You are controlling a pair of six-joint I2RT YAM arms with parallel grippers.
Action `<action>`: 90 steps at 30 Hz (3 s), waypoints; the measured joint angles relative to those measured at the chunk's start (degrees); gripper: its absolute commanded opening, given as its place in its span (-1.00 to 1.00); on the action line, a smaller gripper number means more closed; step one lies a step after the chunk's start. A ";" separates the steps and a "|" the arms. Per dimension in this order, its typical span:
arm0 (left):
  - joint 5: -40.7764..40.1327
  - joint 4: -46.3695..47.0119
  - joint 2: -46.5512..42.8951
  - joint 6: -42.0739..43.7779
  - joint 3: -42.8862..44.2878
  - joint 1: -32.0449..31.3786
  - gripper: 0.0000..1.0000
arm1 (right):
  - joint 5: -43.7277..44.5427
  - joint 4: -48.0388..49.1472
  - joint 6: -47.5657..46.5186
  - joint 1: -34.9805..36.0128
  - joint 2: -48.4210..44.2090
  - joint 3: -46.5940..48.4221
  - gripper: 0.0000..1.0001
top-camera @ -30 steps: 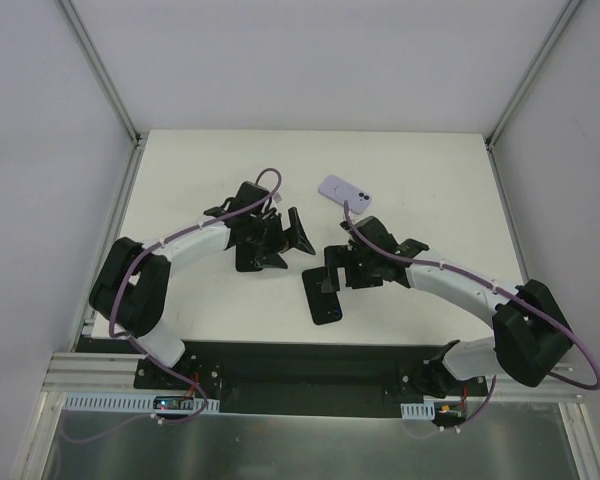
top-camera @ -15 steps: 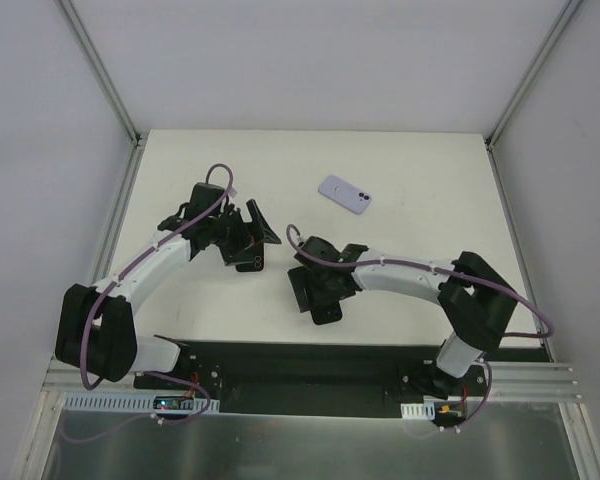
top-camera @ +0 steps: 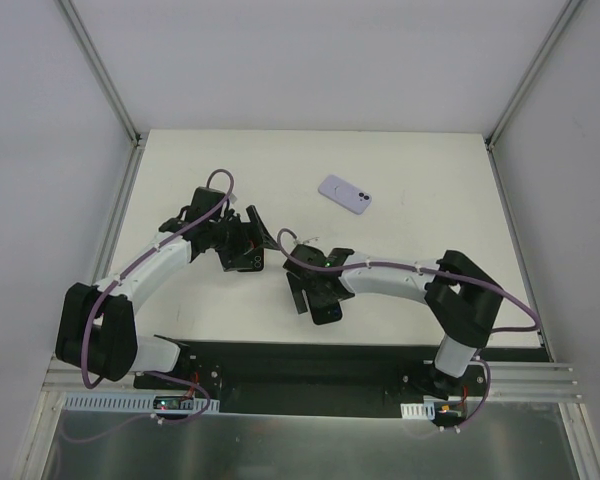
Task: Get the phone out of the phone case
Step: Pick up the phone at the center of the board, then adjust the phone.
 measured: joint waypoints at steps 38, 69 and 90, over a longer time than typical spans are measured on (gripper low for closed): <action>0.98 1.18 9.35 0.68 0.48 -6.67 0.99 | 1.60 3.34 -0.24 -0.28 -3.78 -6.34 -0.15; 17.33 33.03 25.88 -16.35 -2.56 -14.71 0.92 | -2.08 6.01 2.08 -3.96 -19.34 -12.31 -0.23; 20.26 48.52 28.44 -27.36 -4.39 -14.75 -1.00 | -2.54 6.97 3.65 -5.31 -20.55 -12.63 0.87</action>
